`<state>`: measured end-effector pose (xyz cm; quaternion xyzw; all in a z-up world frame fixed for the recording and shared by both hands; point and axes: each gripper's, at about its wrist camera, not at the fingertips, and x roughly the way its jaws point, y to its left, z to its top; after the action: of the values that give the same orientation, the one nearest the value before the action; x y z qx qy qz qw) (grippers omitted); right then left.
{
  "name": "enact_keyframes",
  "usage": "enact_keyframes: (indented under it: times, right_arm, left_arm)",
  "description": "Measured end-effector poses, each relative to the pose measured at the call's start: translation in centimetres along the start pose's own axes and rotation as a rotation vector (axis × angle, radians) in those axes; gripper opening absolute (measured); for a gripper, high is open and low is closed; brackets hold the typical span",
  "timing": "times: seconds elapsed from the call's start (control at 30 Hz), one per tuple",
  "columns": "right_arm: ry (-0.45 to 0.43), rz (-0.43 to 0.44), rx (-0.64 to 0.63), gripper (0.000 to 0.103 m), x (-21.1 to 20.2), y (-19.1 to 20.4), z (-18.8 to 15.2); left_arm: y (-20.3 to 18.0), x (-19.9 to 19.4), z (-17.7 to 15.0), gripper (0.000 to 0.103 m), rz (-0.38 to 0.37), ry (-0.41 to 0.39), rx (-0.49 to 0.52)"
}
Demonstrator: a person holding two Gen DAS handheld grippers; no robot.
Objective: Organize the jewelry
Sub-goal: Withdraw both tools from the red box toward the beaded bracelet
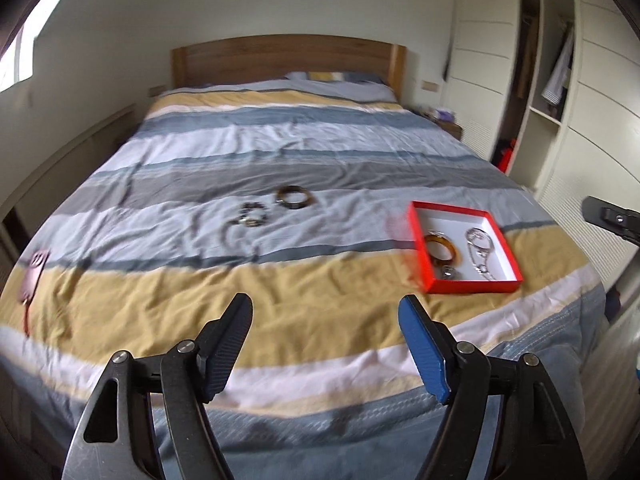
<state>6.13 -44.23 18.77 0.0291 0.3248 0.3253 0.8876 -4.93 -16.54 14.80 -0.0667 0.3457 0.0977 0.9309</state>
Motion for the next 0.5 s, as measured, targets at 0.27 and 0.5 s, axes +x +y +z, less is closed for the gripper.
enact_keyframes:
  times: [0.27, 0.5]
  right_arm:
    - [-0.042, 0.050, -0.023, 0.042, -2.3, 2.9, -0.6]
    - [-0.093, 0.078, -0.018, 0.042, -4.3, 4.1, -0.8]
  left_arm:
    - [3.4, -3.8, -2.0, 0.075, 0.078, -0.050, -0.084]
    - [5.3, -6.4, -3.1, 0.081, 0.150, -0.097, -0.132]
